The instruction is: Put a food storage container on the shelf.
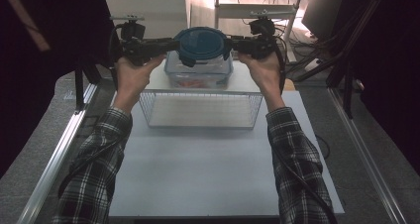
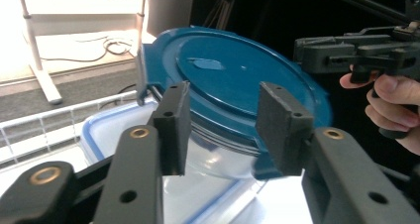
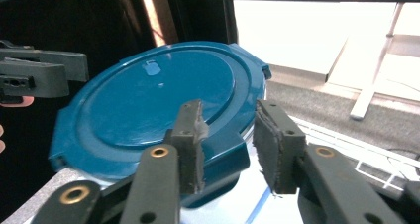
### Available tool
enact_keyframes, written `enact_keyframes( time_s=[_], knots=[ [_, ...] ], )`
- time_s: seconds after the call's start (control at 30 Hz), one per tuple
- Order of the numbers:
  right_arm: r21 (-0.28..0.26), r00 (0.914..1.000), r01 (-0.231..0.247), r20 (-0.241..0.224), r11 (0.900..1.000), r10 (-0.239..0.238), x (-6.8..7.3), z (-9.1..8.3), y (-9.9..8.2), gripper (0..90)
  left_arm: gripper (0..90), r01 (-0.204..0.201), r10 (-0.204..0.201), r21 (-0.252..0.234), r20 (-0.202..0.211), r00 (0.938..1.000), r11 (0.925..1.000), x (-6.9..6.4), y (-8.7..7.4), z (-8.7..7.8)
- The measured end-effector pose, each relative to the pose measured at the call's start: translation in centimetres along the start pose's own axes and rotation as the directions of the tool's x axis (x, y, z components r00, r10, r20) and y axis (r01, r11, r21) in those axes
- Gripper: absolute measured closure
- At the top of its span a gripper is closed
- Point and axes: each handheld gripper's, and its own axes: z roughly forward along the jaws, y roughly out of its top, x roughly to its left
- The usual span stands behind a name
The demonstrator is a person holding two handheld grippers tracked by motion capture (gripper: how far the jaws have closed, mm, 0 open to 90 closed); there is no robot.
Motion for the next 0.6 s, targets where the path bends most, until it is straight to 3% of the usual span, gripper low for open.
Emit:
enact_keyframes(
  time_s=[0.1,0.2,0.37,0.5,0.6],
  knots=[
    [-0.005,0.9992,0.016,-0.036,0.9999,-0.016,0.6,-1.3,-0.4,76.7,63.3,-0.01,0.01,0.001,0.034,0.9994,0.9999,-0.6,-0.8,-0.6],
    [0.031,0.9971,0.05,-0.058,0.9983,-0.048,1.5,-2.0,-1.3,82.3,67.5,-0.022,0.022,0.0,0.062,0.9978,0.9997,-1.6,-1.8,-1.1],
    [0.075,0.9902,0.082,-0.119,0.9938,-0.073,2.2,-1.7,-2.9,83.9,69.3,-0.031,0.029,0.015,0.109,0.9936,0.9994,-2.9,-3.1,-0.4],
    [0.096,0.989,0.087,-0.128,0.9916,-0.075,2.6,-0.4,-3.5,83.5,69.1,-0.036,0.033,0.039,0.088,0.9956,0.9986,-3.4,-3.4,0.8],
    [0.095,0.9884,0.088,-0.132,0.9915,-0.075,2.8,0.4,-3.8,83.3,69.7,-0.026,0.024,0.026,0.084,0.9962,0.9993,-3.2,-3.3,1.0]
  ],
)
